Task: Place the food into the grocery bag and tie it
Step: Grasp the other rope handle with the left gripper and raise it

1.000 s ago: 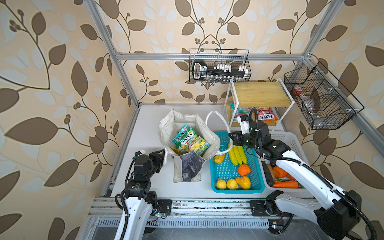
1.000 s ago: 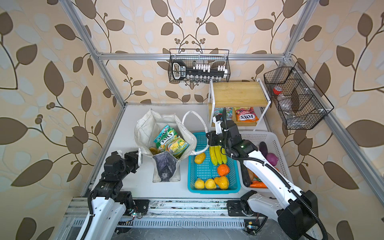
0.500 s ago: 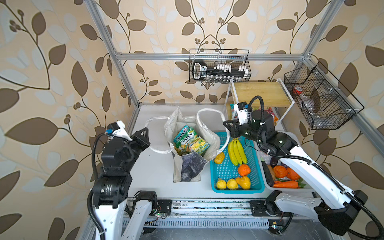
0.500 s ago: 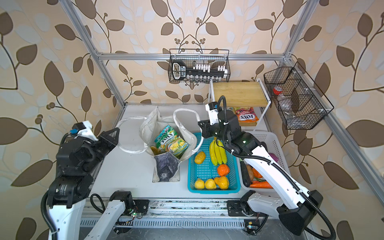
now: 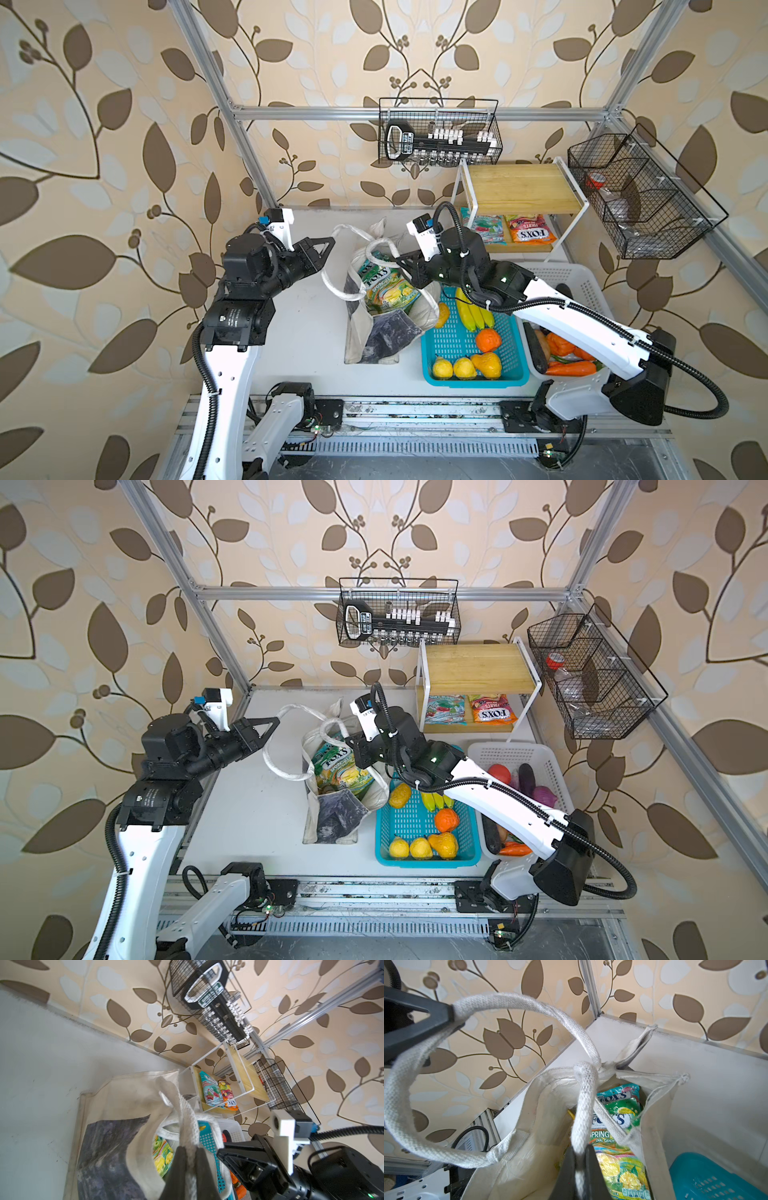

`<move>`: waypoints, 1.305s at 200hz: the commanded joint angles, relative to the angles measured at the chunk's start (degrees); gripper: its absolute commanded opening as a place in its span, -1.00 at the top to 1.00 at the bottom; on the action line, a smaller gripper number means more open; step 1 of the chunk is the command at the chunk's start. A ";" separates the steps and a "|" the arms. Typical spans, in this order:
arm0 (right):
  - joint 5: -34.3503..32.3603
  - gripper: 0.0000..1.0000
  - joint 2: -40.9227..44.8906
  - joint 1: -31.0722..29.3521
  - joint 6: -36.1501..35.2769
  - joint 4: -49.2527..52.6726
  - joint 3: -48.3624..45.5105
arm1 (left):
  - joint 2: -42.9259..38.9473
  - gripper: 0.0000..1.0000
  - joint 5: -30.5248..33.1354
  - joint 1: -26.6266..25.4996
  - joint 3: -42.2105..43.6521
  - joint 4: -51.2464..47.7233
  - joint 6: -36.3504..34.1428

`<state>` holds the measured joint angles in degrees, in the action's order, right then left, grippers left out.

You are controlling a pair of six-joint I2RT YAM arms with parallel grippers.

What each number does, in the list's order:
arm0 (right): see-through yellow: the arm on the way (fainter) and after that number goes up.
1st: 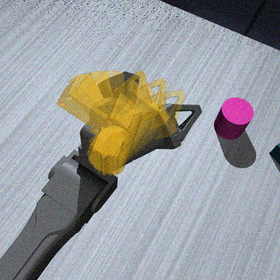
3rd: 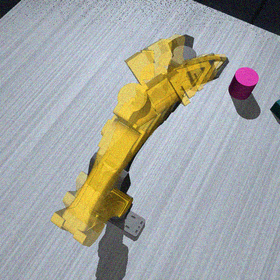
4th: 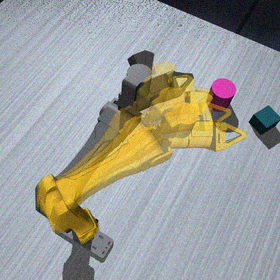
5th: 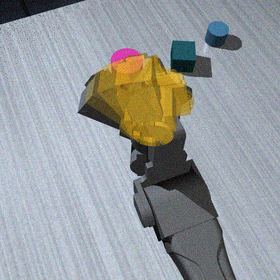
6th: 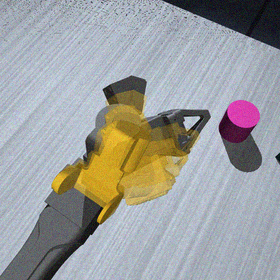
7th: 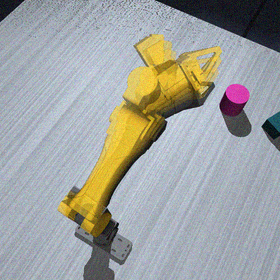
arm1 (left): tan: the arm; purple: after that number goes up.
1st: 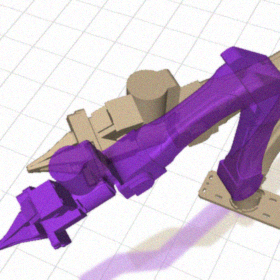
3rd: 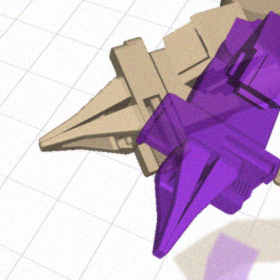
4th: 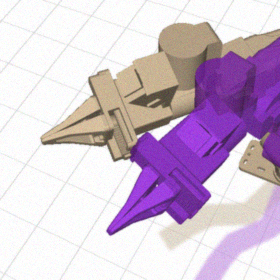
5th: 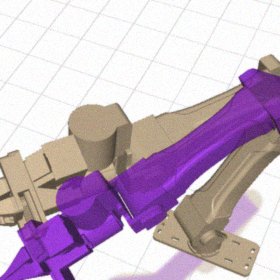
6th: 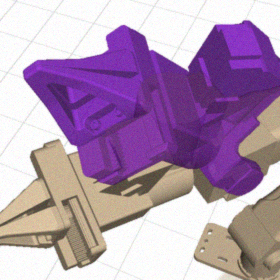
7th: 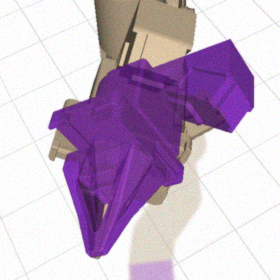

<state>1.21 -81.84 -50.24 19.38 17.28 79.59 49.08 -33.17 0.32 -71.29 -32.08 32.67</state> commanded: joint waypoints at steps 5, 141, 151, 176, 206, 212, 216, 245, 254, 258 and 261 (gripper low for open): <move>-2.84 1.00 1.38 -2.23 -2.72 -3.67 1.37 | -0.80 0.33 -2.32 -0.63 -0.63 1.94 -2.67; 5.49 1.00 3.45 0.58 -1.68 -16.05 -6.33 | 9.02 -0.98 -2.33 -0.64 -9.24 -6.19 -2.81; 6.63 1.00 1.60 0.32 -1.22 -16.69 -5.01 | 8.85 -0.98 -1.58 -0.59 -10.47 -7.05 -3.28; 8.84 1.00 -2.14 -1.53 -2.49 -17.42 -2.20 | 11.18 -0.94 -0.57 -0.61 -14.98 -11.90 -5.48; 12.42 1.00 -4.22 -2.58 -2.99 -22.27 -3.46 | 14.51 -0.77 0.22 -2.41 -18.01 -12.49 -4.38; 12.92 1.00 -4.42 -2.58 -2.62 -24.18 -4.38 | 15.45 -0.78 1.27 -3.59 -19.31 -13.01 -4.28; 13.20 1.00 -4.47 -2.56 -2.42 -25.30 -4.89 | 16.17 -0.80 1.84 -4.48 -20.27 -13.35 -4.28; 16.71 1.00 -5.60 -2.76 -4.68 -28.26 -5.37 | 22.94 -0.84 8.30 -12.77 -26.84 -15.65 -4.18; 17.10 1.00 -5.21 -2.75 -5.55 -29.74 -6.18 | 25.05 -0.84 7.93 -13.85 -28.15 -15.80 -3.34; 17.20 1.00 -4.97 -2.76 -5.90 -30.52 -6.91 | 25.93 -0.84 7.64 -14.11 -28.78 -15.91 -2.88; 17.24 1.00 -4.75 -2.68 -6.24 -31.38 -7.43 | 26.40 -0.85 7.60 -14.30 -29.10 -15.85 -2.61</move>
<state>14.28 -86.56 -52.51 16.40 -6.61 74.67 71.55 -28.05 -11.20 -95.83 -46.94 29.69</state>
